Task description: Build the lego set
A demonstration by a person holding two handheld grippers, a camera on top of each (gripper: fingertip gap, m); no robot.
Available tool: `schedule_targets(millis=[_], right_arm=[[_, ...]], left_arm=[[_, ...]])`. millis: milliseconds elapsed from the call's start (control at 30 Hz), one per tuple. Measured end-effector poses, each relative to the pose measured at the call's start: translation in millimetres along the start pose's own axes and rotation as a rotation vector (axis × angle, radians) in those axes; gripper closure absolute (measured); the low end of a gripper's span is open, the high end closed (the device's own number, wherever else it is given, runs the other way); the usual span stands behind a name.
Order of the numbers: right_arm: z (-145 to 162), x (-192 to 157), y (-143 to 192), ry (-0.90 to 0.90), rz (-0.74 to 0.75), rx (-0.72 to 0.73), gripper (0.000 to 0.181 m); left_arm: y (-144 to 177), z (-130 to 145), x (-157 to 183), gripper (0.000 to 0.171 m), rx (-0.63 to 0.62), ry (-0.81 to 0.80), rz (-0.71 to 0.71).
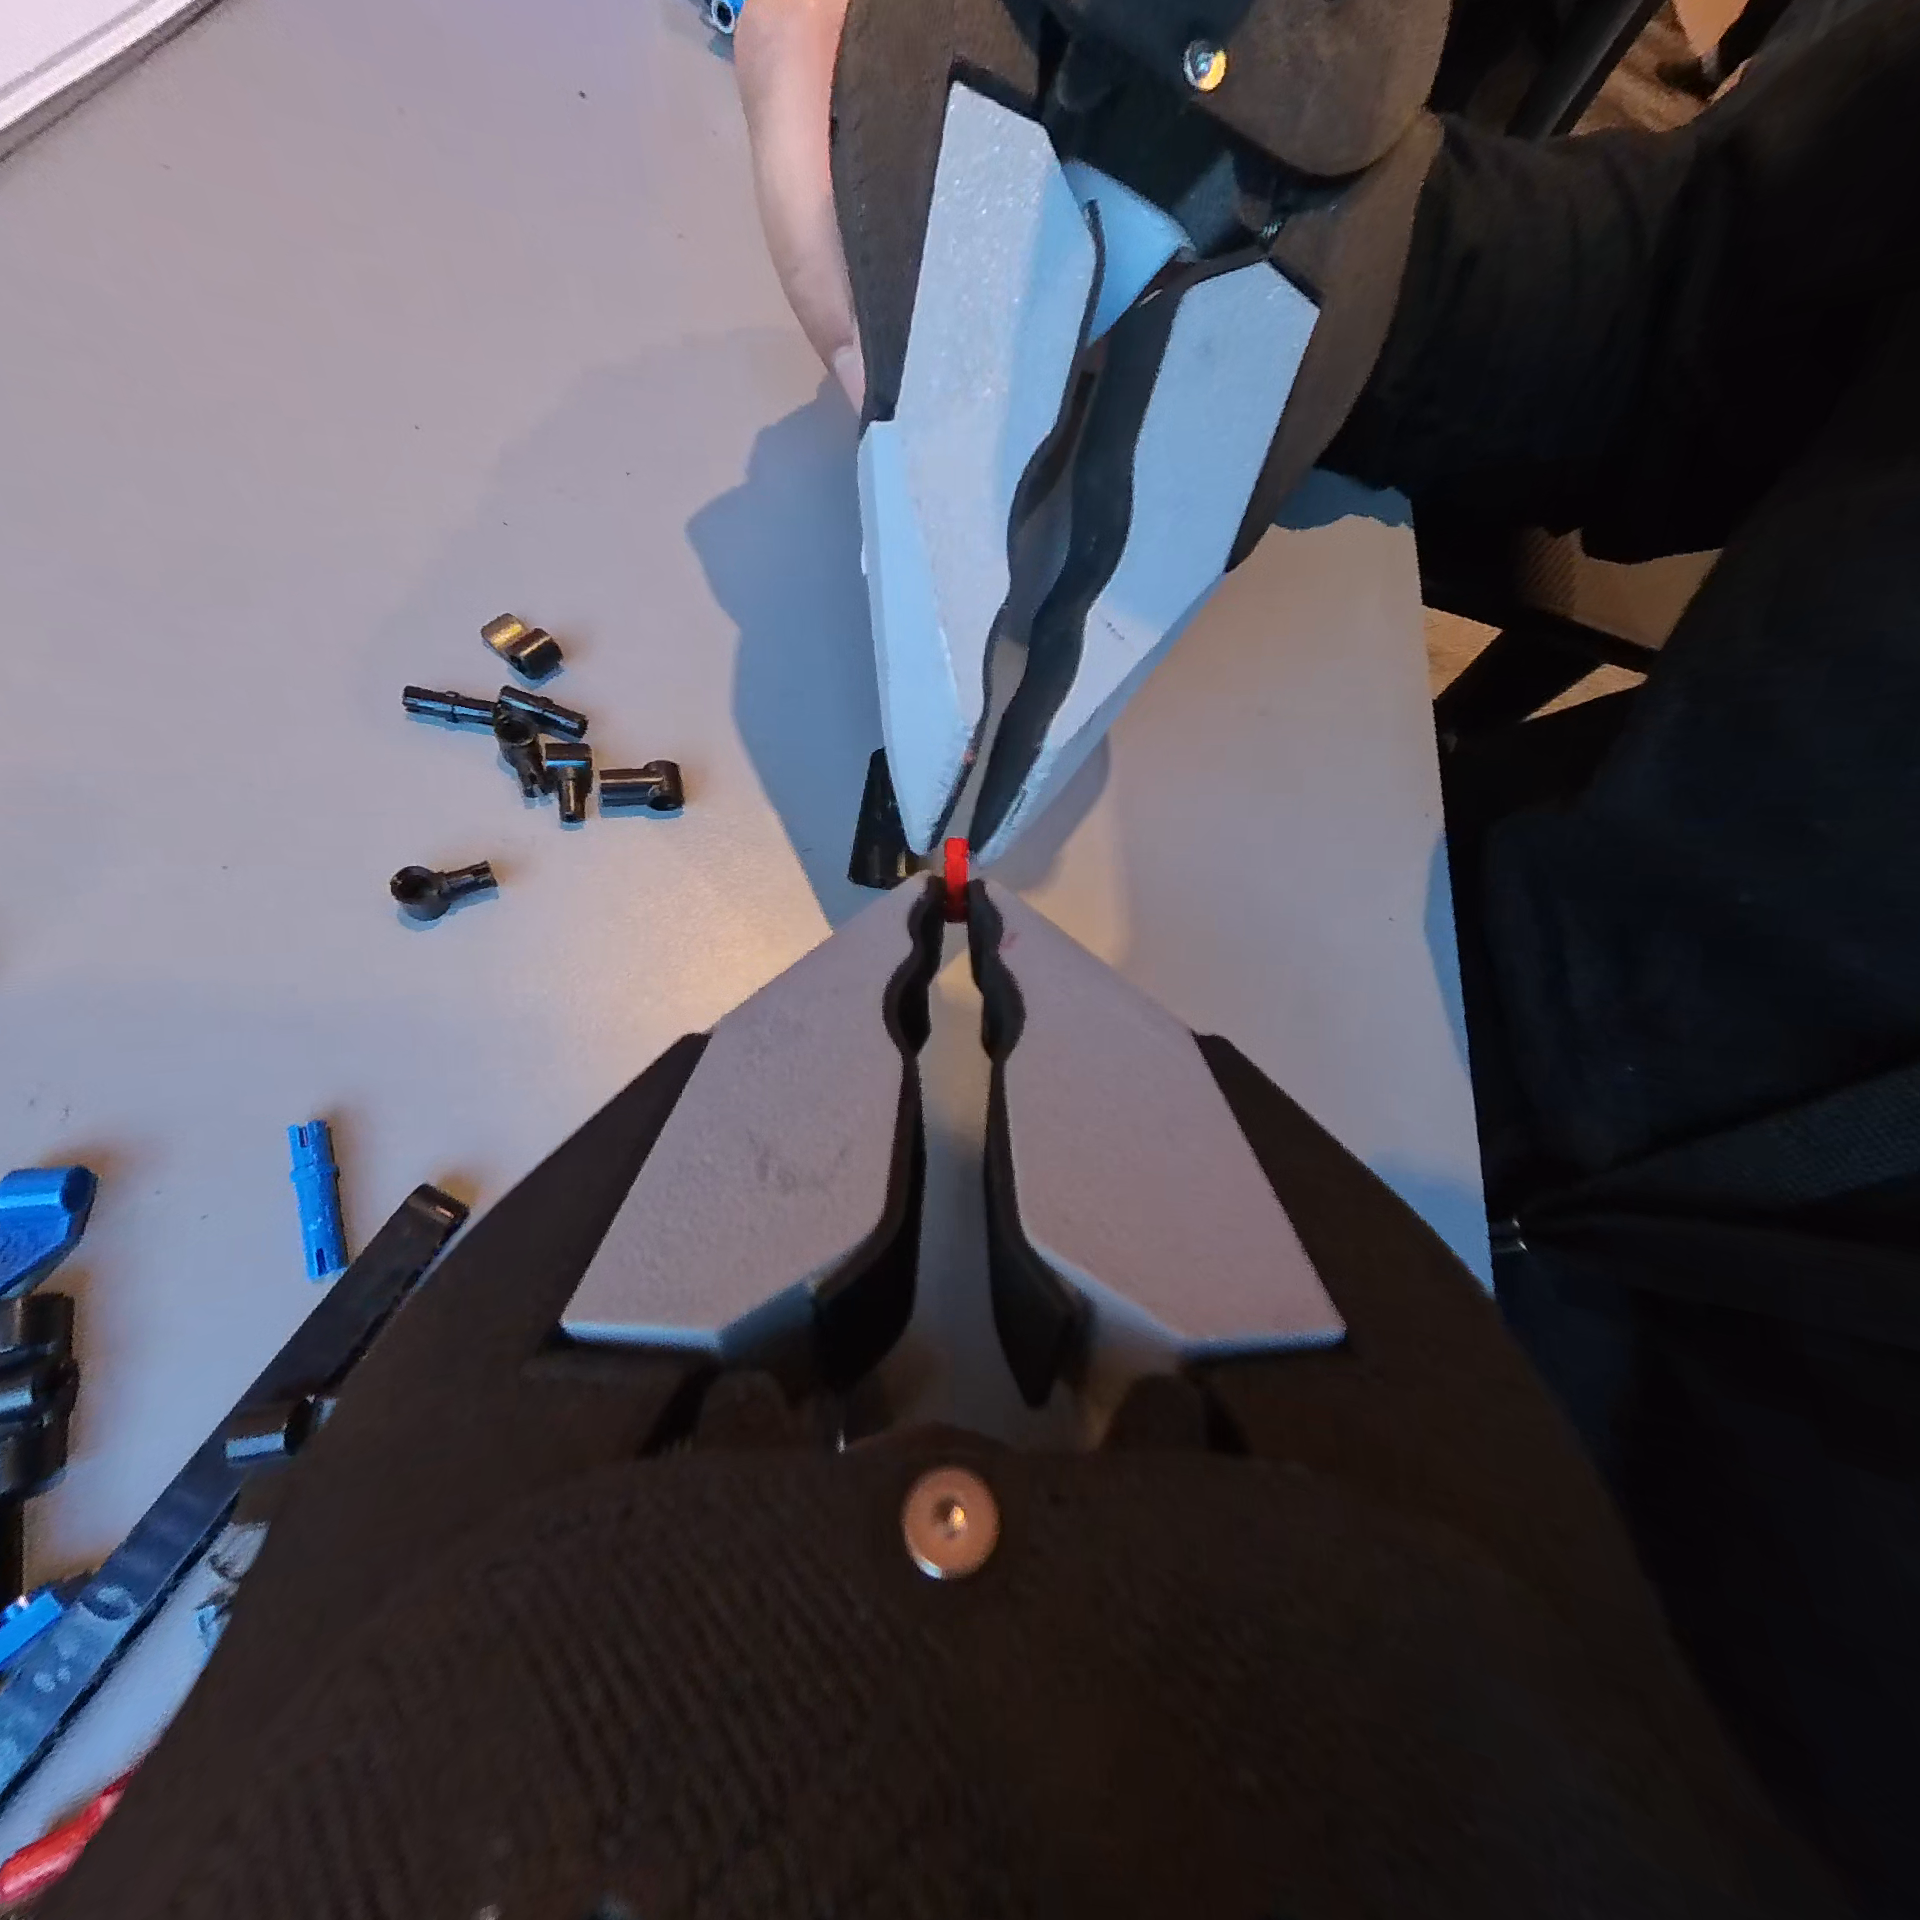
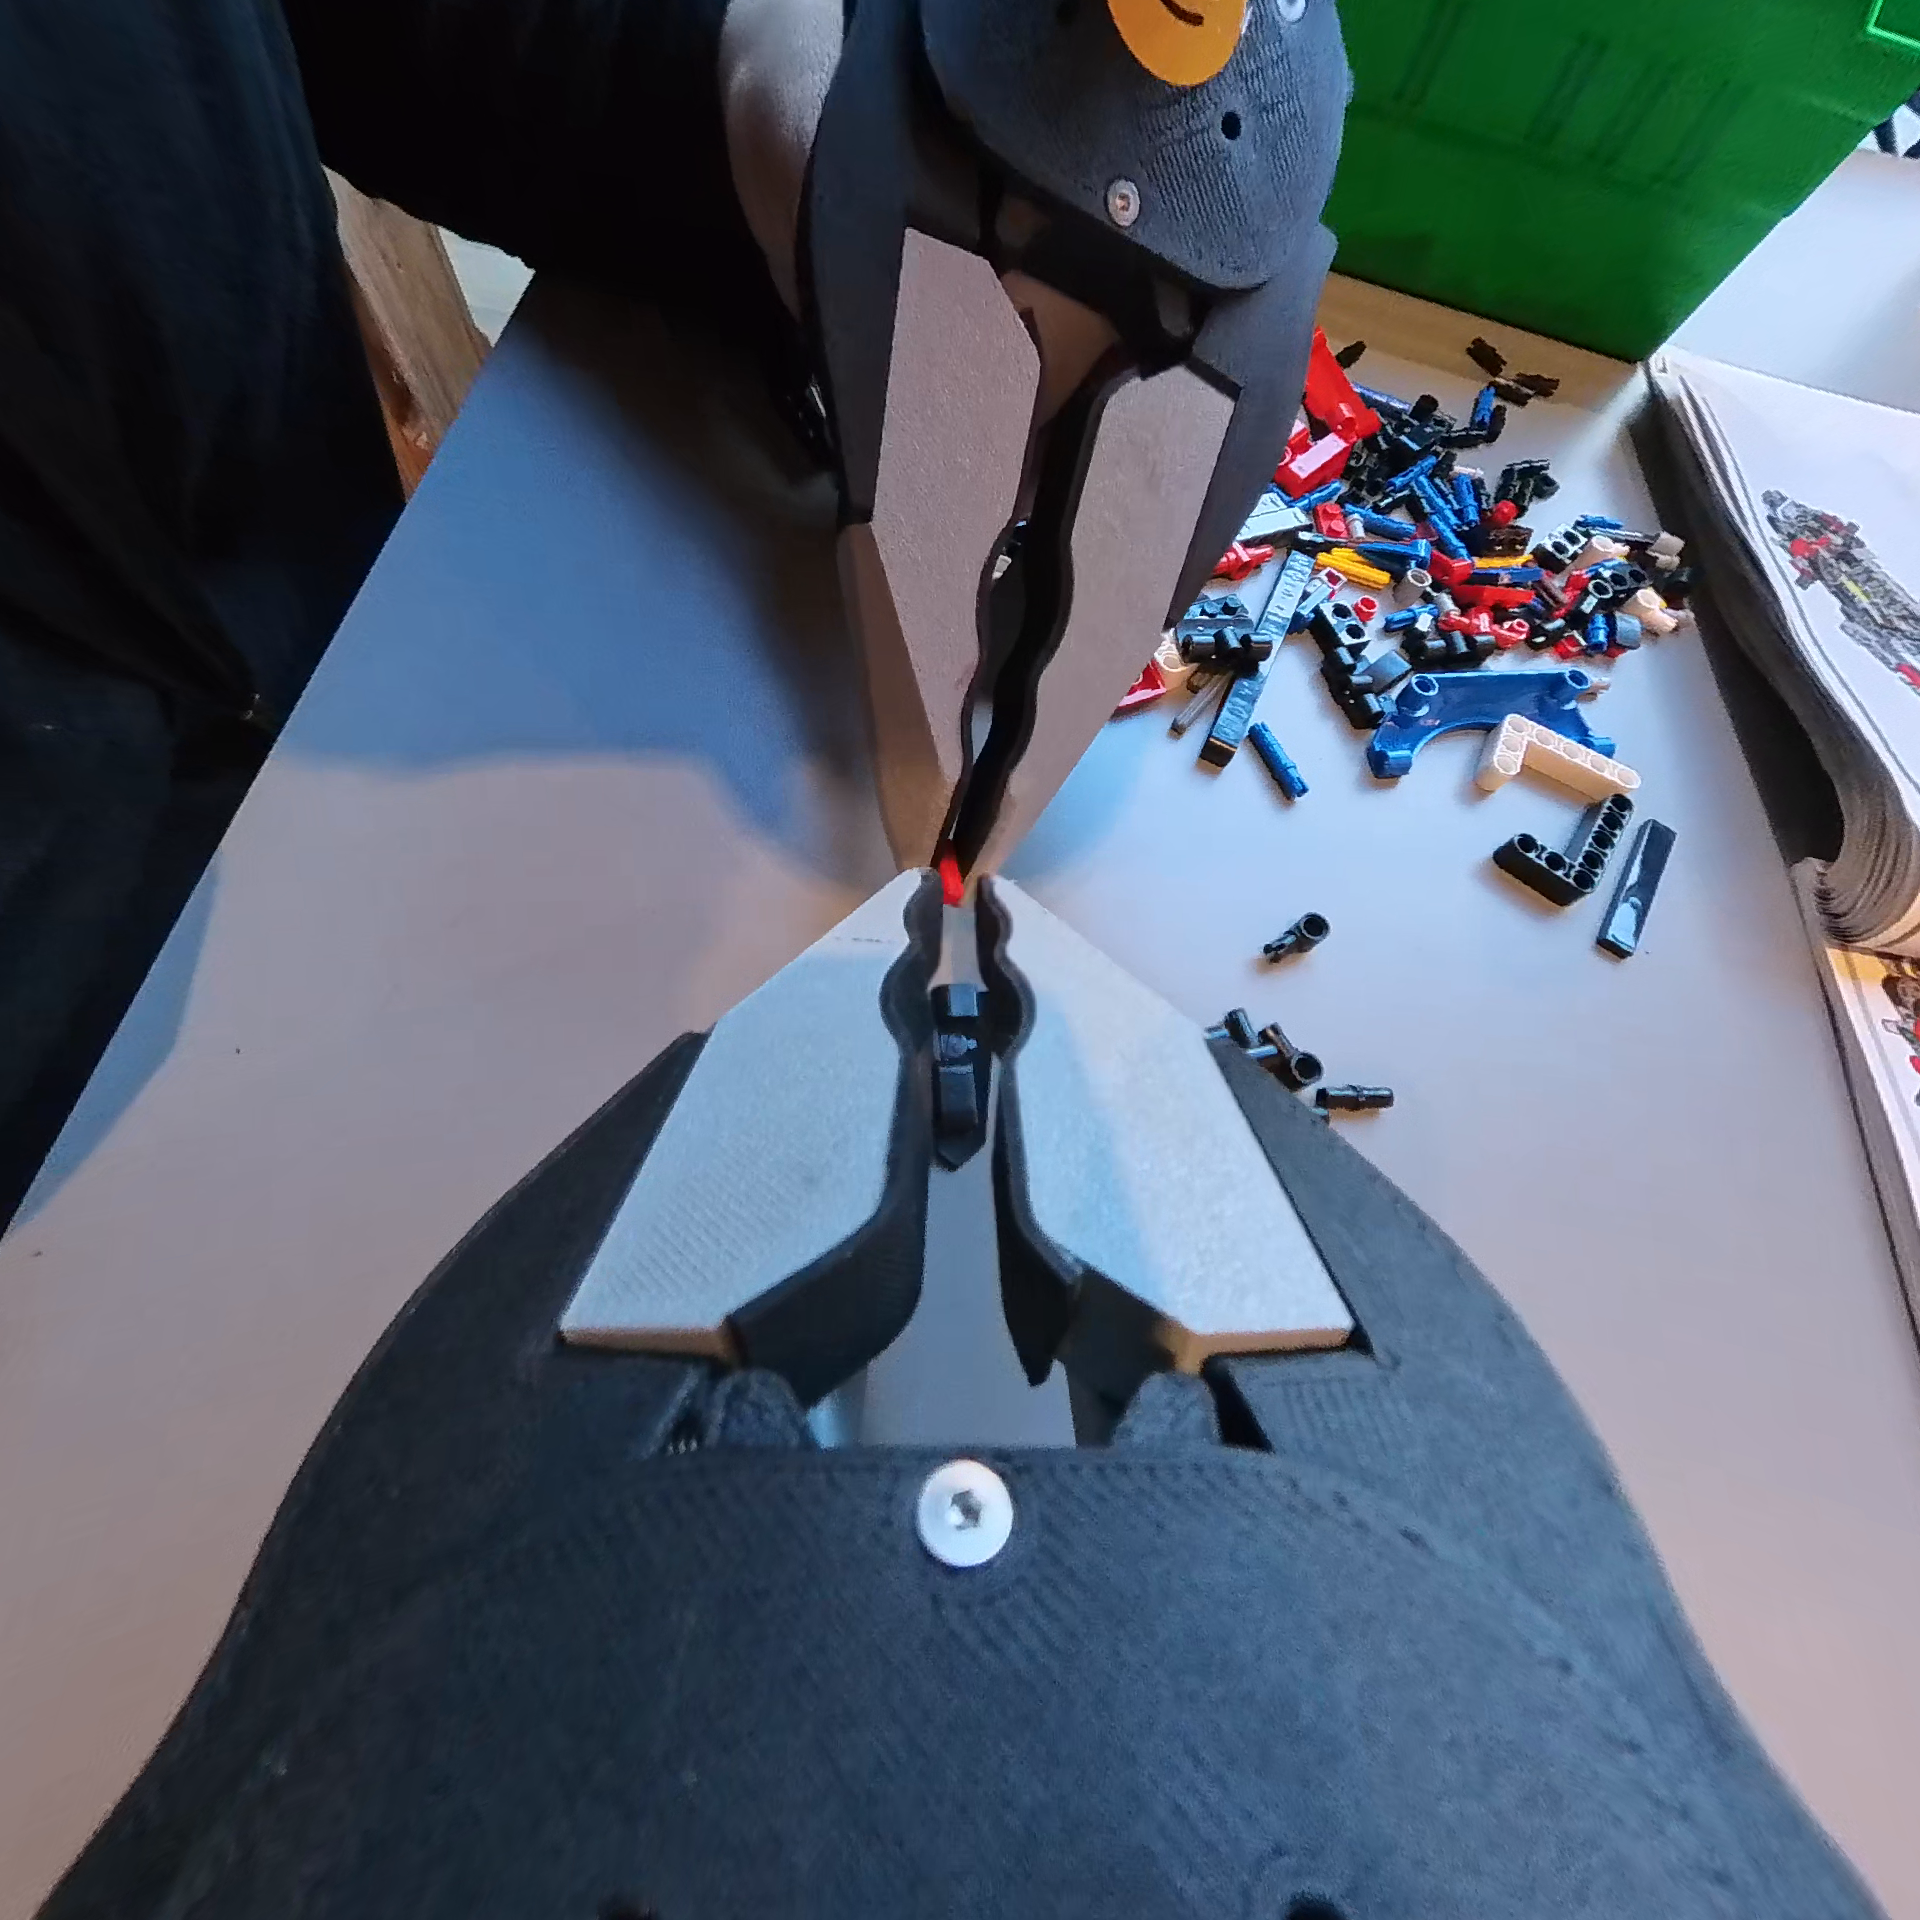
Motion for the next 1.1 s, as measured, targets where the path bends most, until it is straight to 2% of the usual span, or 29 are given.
schedule_targets(millis=[233, 433, 633, 833, 1100], right_arm=[[1.6, -0.2, -1.2, -0.001, -0.004, -0.009, 0.181], [6.6, 8.7, -0.7, -0.118, -0.012, -0.013, 0.181], [8.1, 13.3, 1.9, -0.216, -0.058, 0.024, 0.181], [8.5, 13.2, 0.7, -0.230, -0.070, 0.025, 0.181], [9.4, 14.3, 1.7, -0.249, -0.075, 0.033, 0.181]], left_arm=[[-0.7, 0.2, -1.0, 0.171, -0.002, 0.004, -0.008], [1.0, -1.5, -4.3, 0.163, 0.013, -0.016, -0.061], [3.1, -4.4, -2.6, 0.165, 0.036, -0.094, -0.128], [2.6, -4.6, 1.5, 0.171, 0.036, -0.166, -0.159], [1.5, -3.8, 2.4, 0.168, 0.027, -0.189, -0.173]])
Point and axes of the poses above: each gripper's, where its closed fingertips meet, y back along the fingers, z out of its underside, x = y × z across the jaws, the point moved 8 cm from there along y, back along the fingers, and after that the axes turned 4 degrees about y, right-handed, at the moved point
